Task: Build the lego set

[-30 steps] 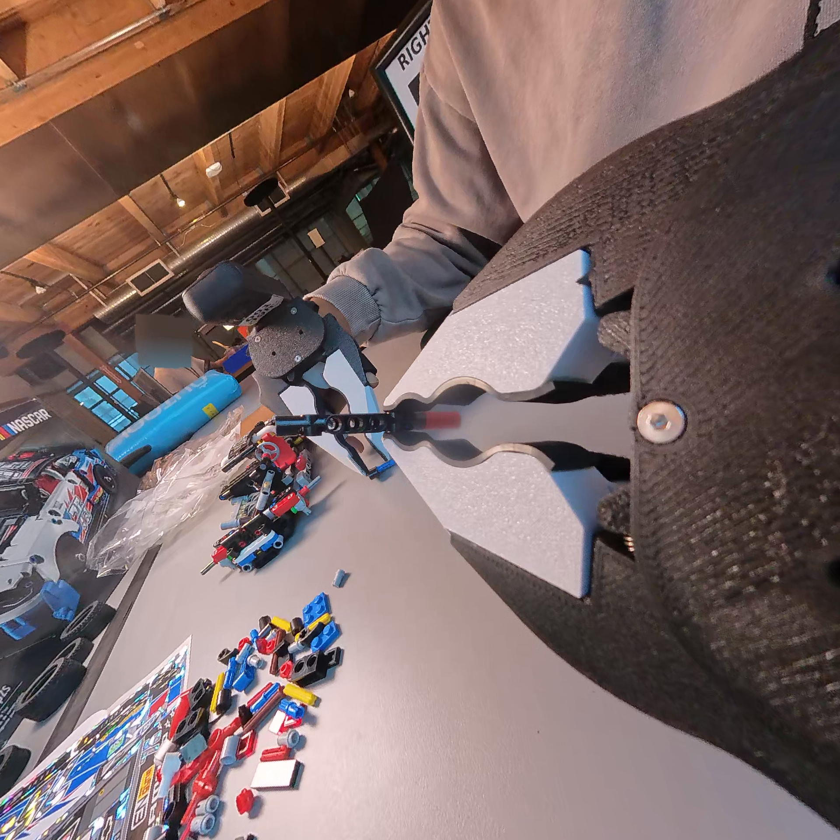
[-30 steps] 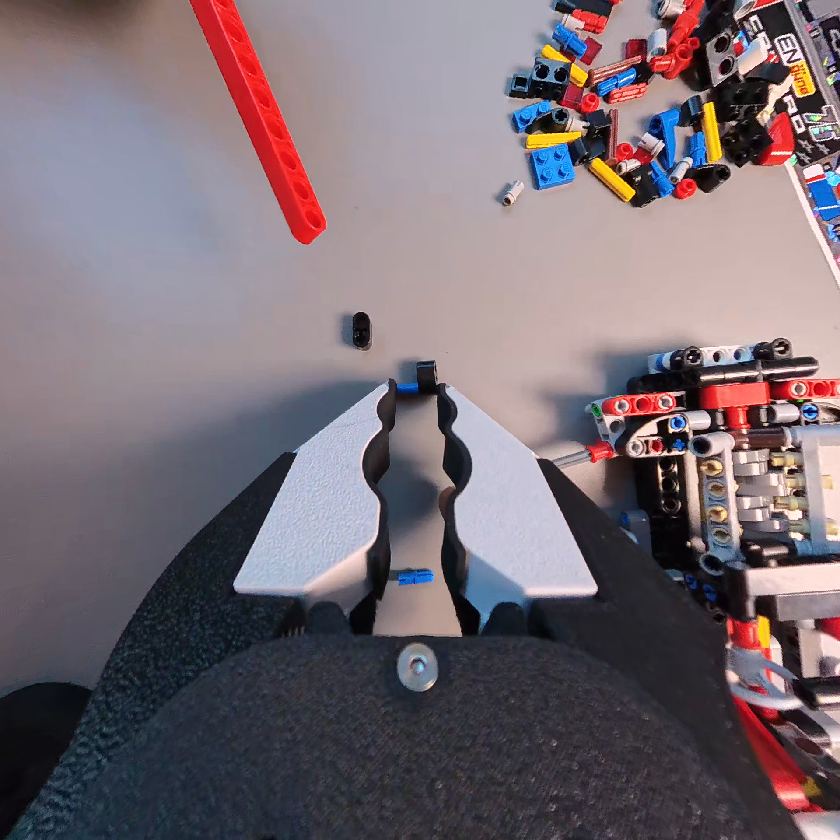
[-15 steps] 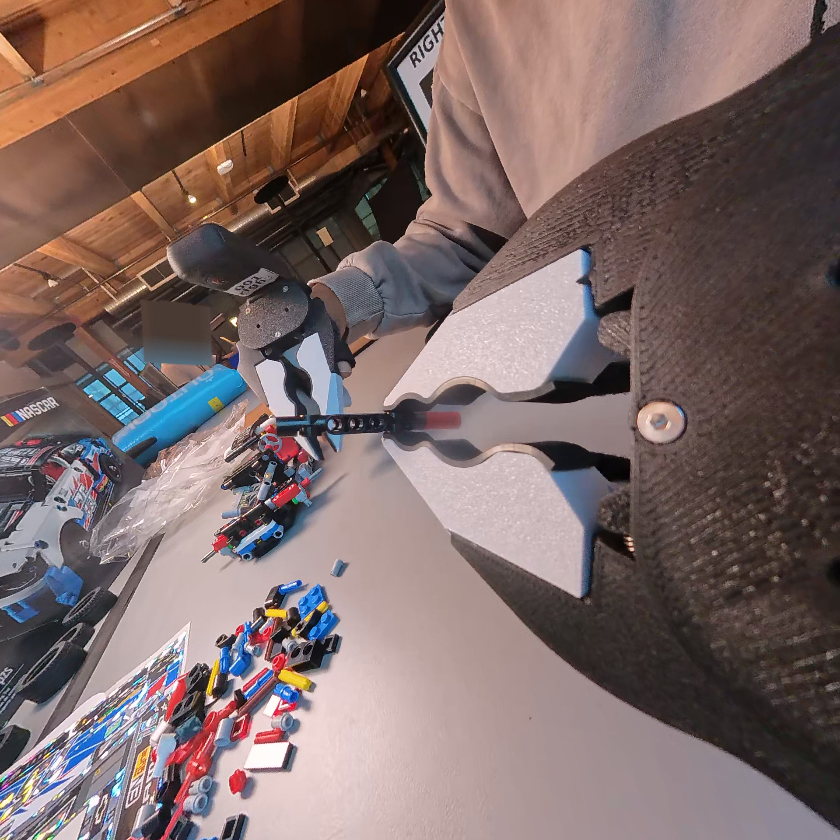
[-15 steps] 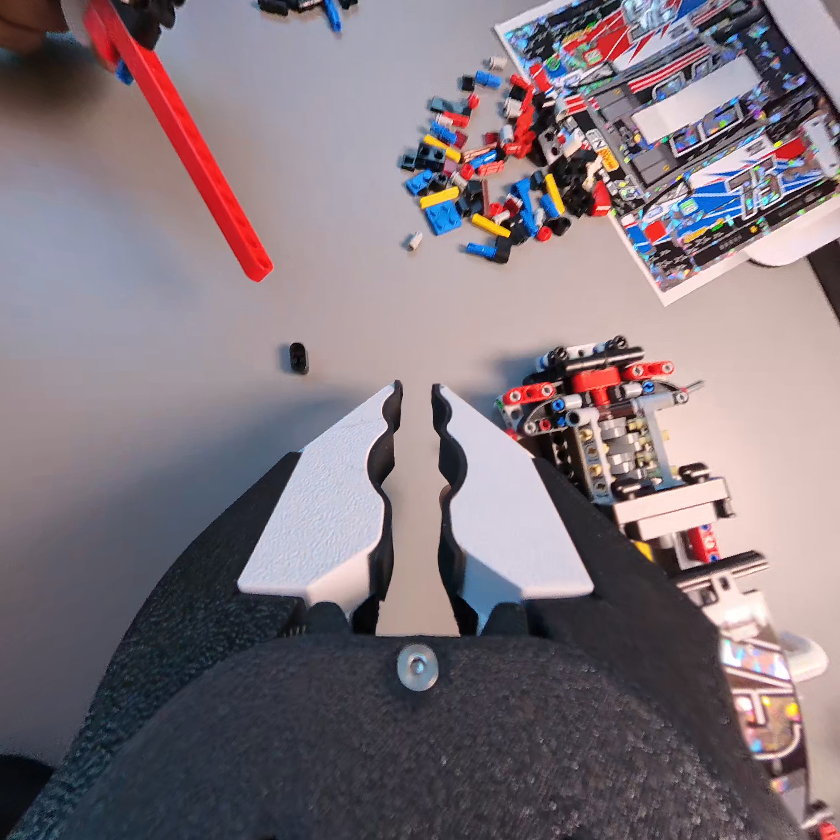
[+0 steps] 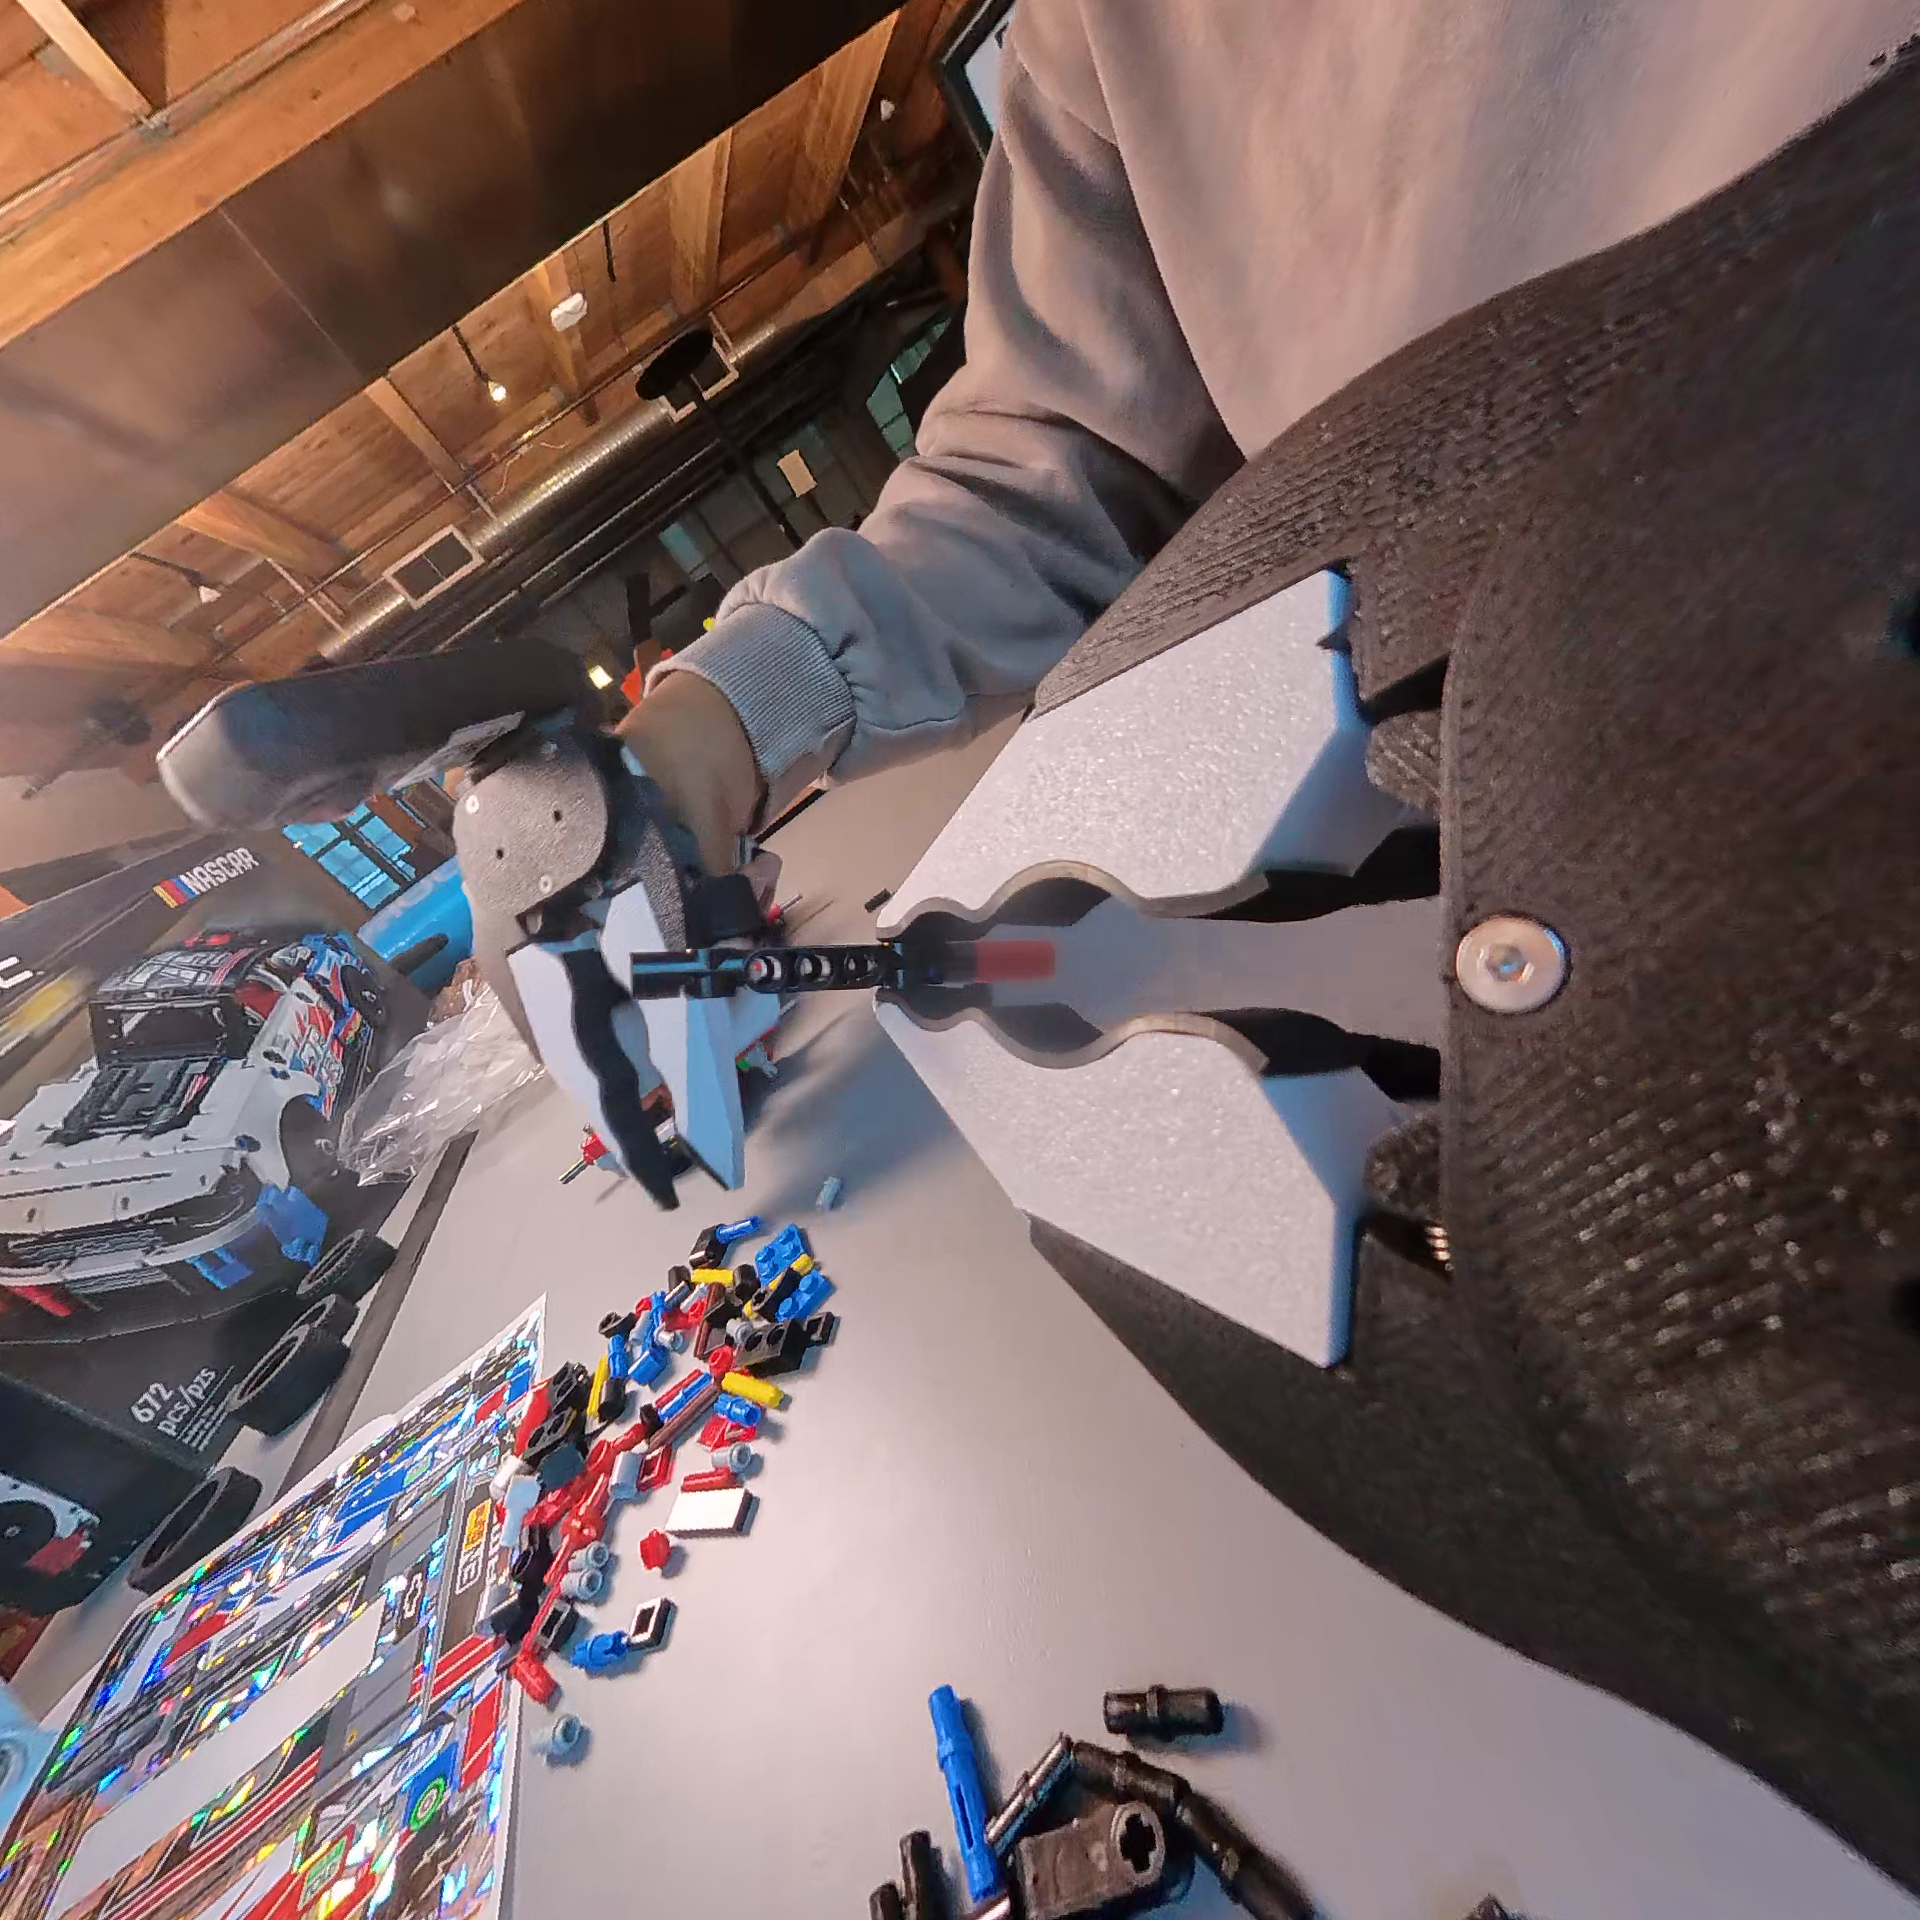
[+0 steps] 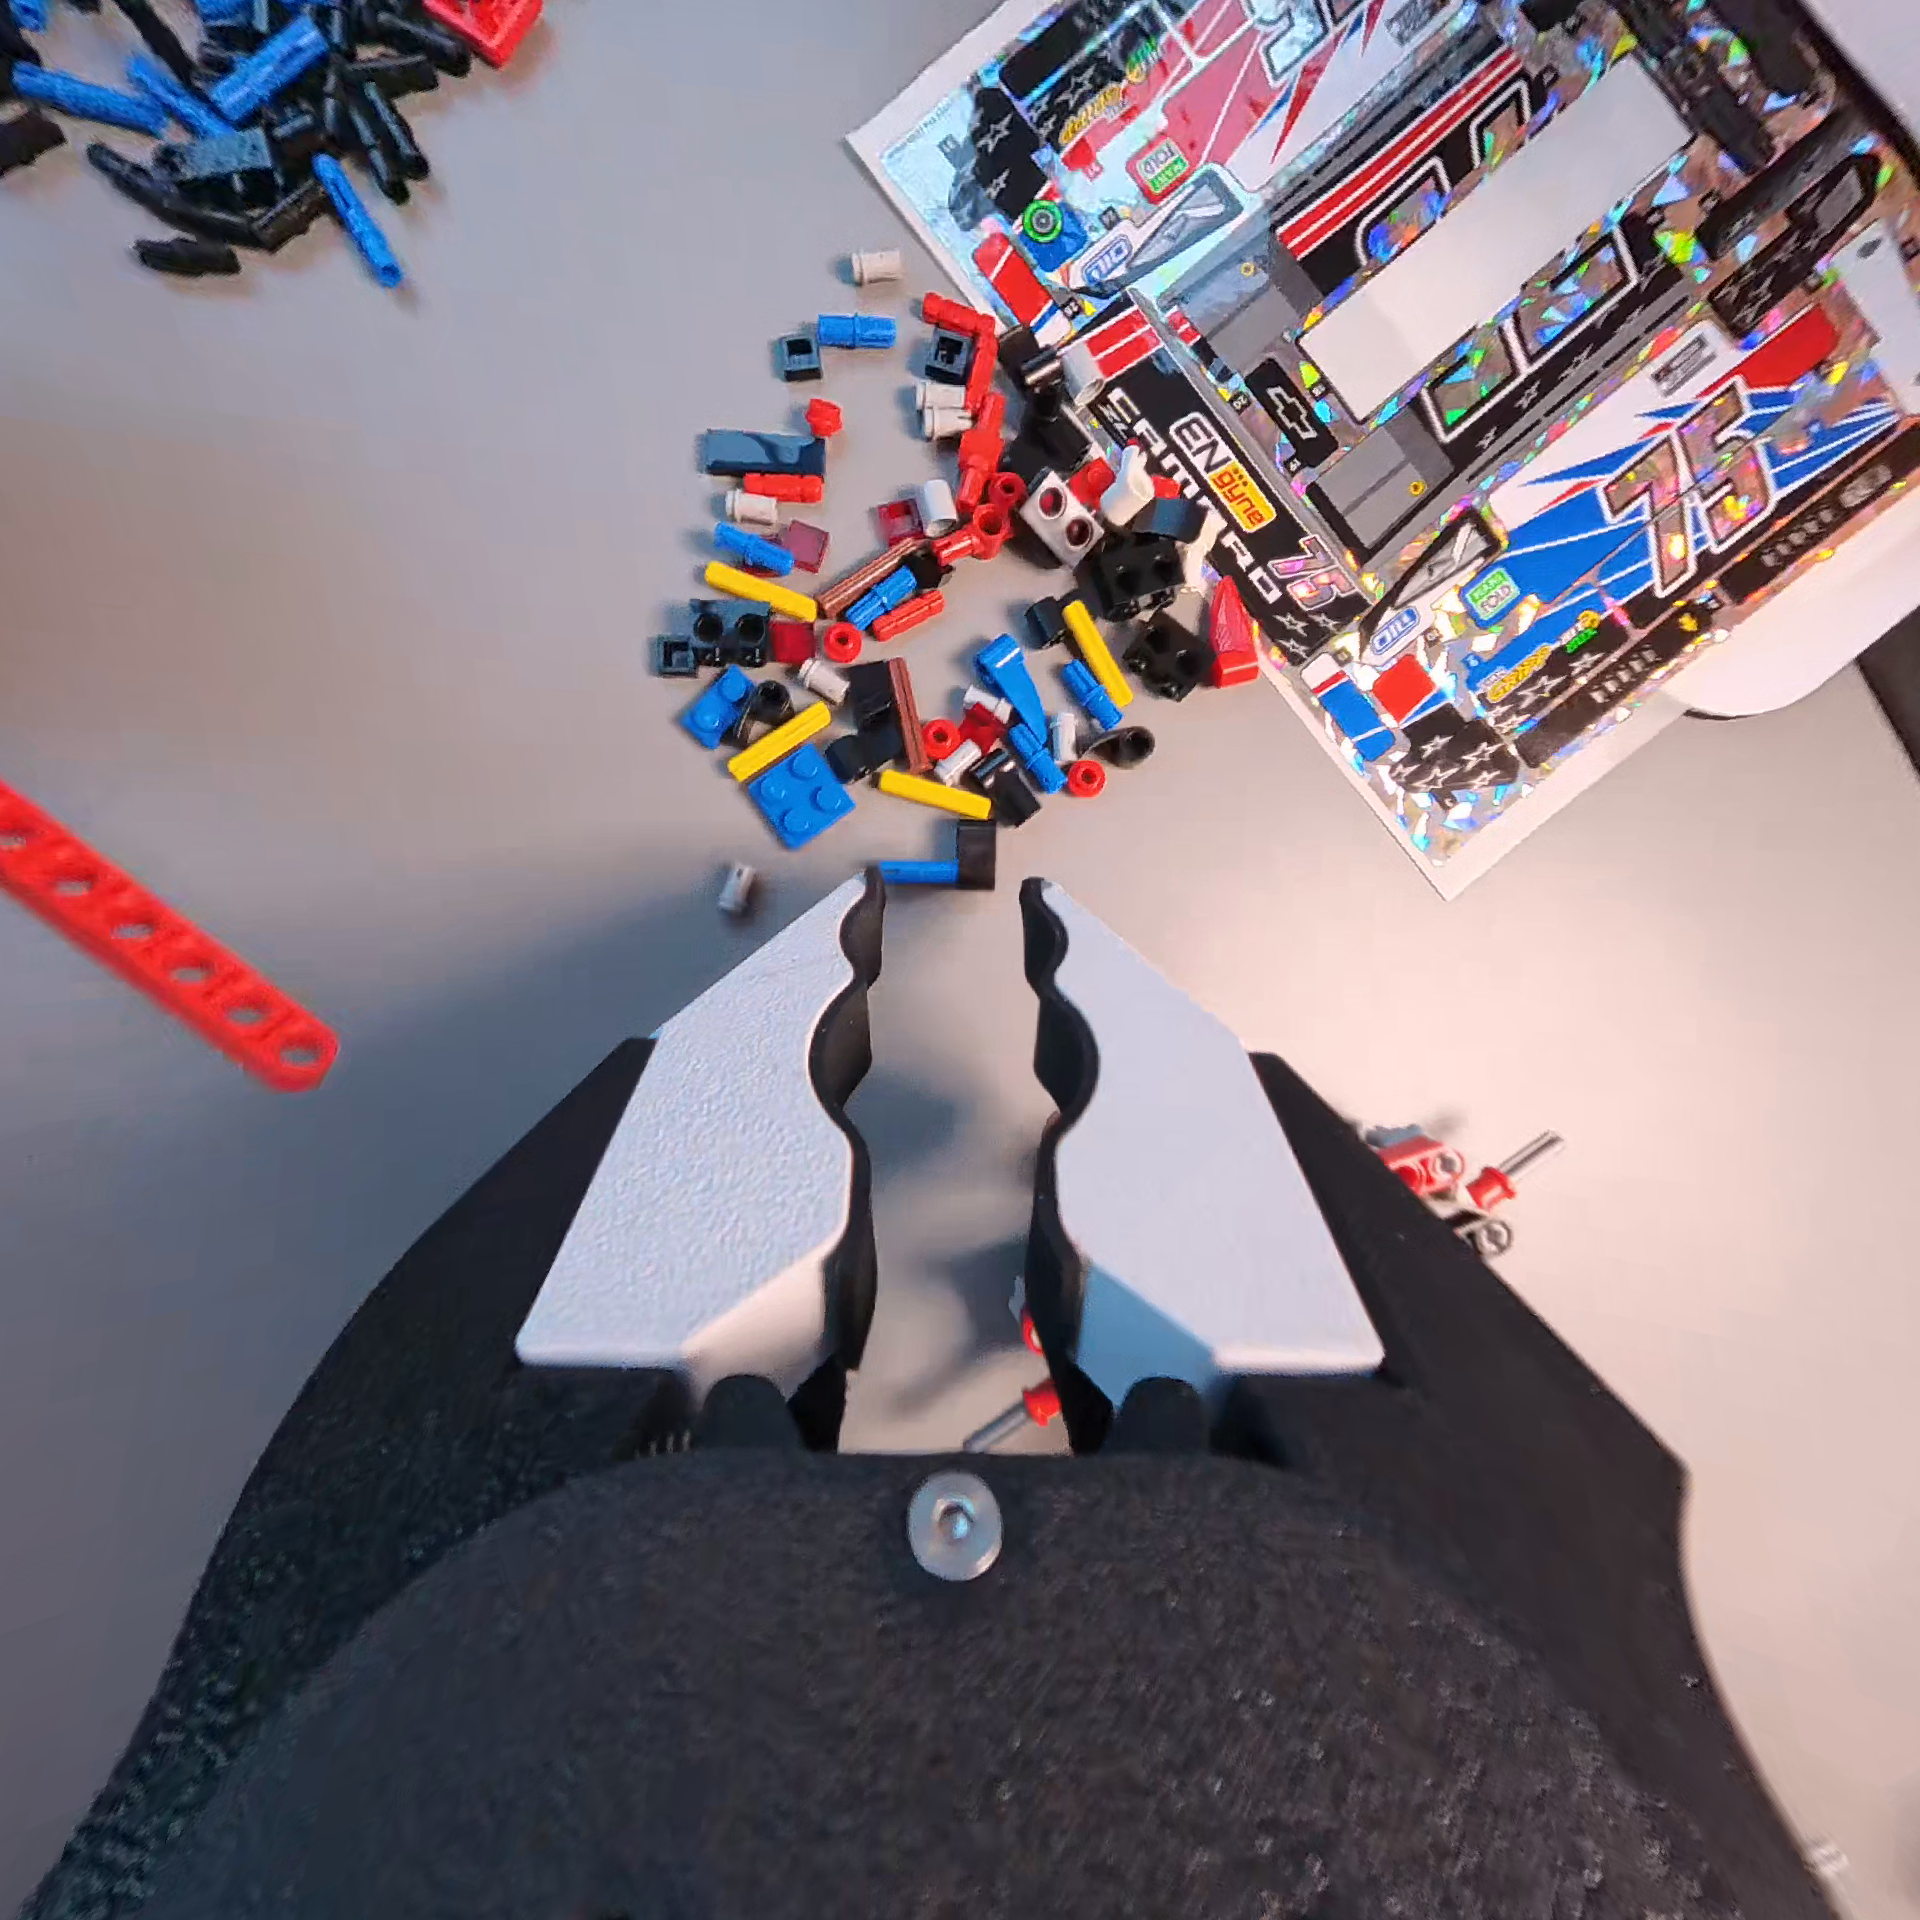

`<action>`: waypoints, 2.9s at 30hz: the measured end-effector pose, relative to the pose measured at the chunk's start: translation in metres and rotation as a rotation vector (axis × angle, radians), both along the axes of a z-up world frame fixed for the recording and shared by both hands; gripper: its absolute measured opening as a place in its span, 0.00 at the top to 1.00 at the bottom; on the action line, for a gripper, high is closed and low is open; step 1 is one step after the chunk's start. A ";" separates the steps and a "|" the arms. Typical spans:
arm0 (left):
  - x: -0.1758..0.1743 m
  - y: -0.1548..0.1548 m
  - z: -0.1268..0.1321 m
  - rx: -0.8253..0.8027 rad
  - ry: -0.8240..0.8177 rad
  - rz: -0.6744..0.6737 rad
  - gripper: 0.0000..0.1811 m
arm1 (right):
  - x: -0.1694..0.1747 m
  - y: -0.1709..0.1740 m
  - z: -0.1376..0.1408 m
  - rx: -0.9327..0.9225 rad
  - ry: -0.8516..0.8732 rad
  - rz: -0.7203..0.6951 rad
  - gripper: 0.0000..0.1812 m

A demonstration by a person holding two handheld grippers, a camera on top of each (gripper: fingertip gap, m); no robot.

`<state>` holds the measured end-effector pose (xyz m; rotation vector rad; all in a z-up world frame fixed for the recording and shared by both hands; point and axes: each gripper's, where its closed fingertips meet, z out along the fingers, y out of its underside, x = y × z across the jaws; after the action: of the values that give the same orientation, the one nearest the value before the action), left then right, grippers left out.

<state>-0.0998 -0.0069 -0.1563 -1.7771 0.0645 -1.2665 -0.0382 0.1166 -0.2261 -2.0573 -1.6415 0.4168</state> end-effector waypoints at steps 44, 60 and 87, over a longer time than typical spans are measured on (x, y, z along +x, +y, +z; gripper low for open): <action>0.031 -0.012 0.018 0.123 -0.007 -0.062 0.97 | -0.032 -0.124 0.087 0.500 0.325 0.442 0.97; 0.030 -0.010 0.012 0.072 -0.030 -0.063 0.97 | -0.033 -0.124 0.082 0.553 0.293 0.462 0.97; 0.027 -0.009 0.012 0.076 -0.004 -0.030 0.97 | -0.032 -0.127 0.080 0.568 0.304 0.465 0.97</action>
<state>-0.0723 -0.0161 -0.1446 -1.7145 0.1357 -1.2726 -0.0703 -0.0105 -0.1462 -1.1436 -1.7787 0.3391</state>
